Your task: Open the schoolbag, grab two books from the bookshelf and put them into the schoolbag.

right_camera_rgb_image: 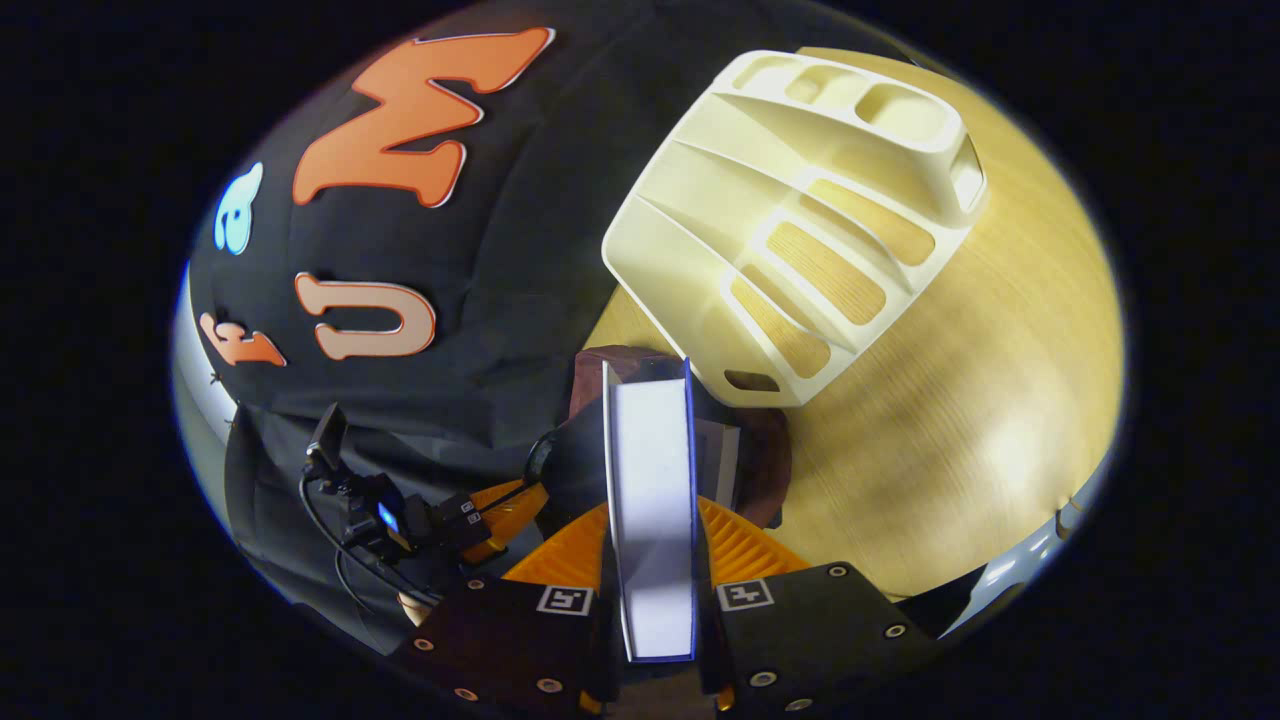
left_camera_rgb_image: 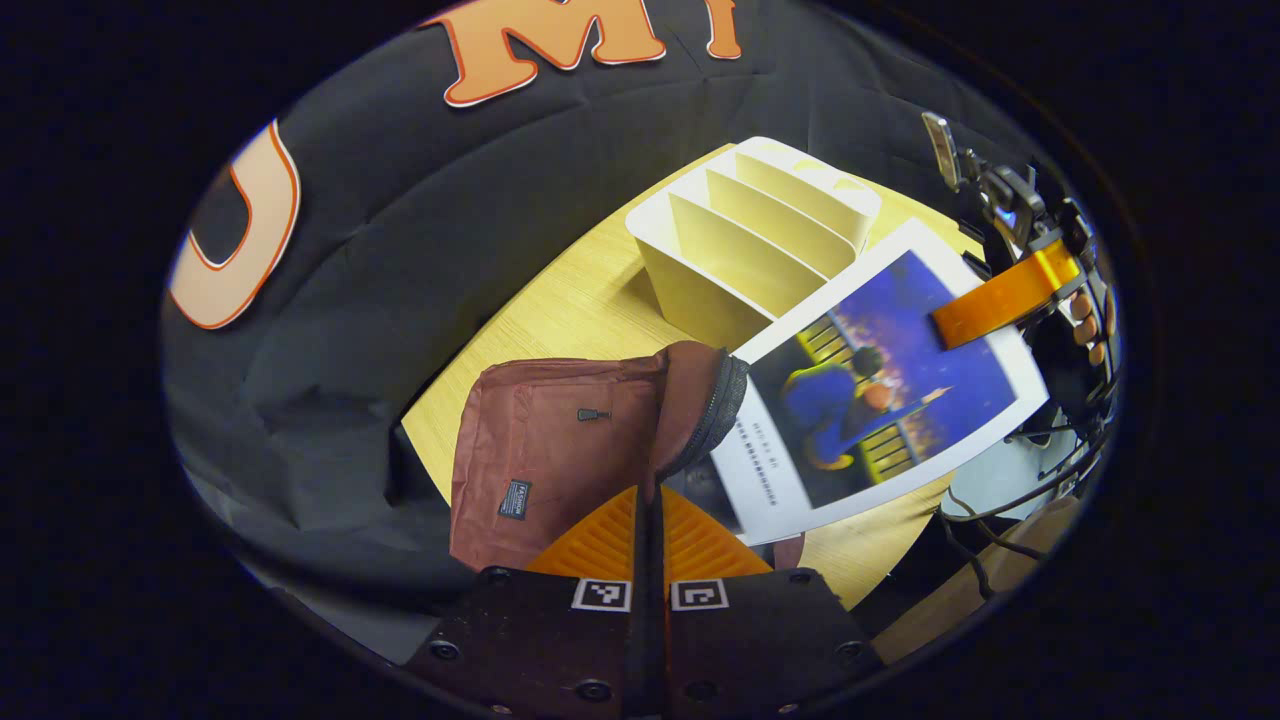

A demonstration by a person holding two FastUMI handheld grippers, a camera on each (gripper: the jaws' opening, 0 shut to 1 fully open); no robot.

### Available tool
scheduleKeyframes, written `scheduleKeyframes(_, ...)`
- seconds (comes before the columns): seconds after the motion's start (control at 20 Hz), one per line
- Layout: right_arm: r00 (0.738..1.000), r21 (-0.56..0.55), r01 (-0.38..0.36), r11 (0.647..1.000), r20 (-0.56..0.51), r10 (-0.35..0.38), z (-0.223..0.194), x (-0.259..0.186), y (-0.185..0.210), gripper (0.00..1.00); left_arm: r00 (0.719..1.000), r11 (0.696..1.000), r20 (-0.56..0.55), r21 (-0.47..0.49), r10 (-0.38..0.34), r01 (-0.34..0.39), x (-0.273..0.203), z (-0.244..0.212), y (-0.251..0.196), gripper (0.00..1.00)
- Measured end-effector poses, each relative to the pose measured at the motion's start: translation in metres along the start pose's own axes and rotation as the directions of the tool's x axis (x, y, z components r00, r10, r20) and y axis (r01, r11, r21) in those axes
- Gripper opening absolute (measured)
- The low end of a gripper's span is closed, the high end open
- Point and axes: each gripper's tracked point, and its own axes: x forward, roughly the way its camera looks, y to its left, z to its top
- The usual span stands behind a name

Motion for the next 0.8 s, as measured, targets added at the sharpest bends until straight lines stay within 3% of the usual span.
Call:
scheduleKeyframes(0.4, 0.997, 0.064, -0.068, 0.996, 0.039, 0.066, -0.019, 0.087, 0.007, 0.31, 1.0, 0.998, 0.023, 0.057, -0.005, 0.003, -0.026, 0.015, -0.02, 0.0)
scheduleKeyframes(0.8, 0.997, 0.04, -0.022, 0.999, 0.07, 0.019, -0.04, 0.142, 0.027, 0.3, 0.999, 0.999, 0.041, 0.048, -0.018, 0.016, -0.035, 0.019, -0.025, 0.01)
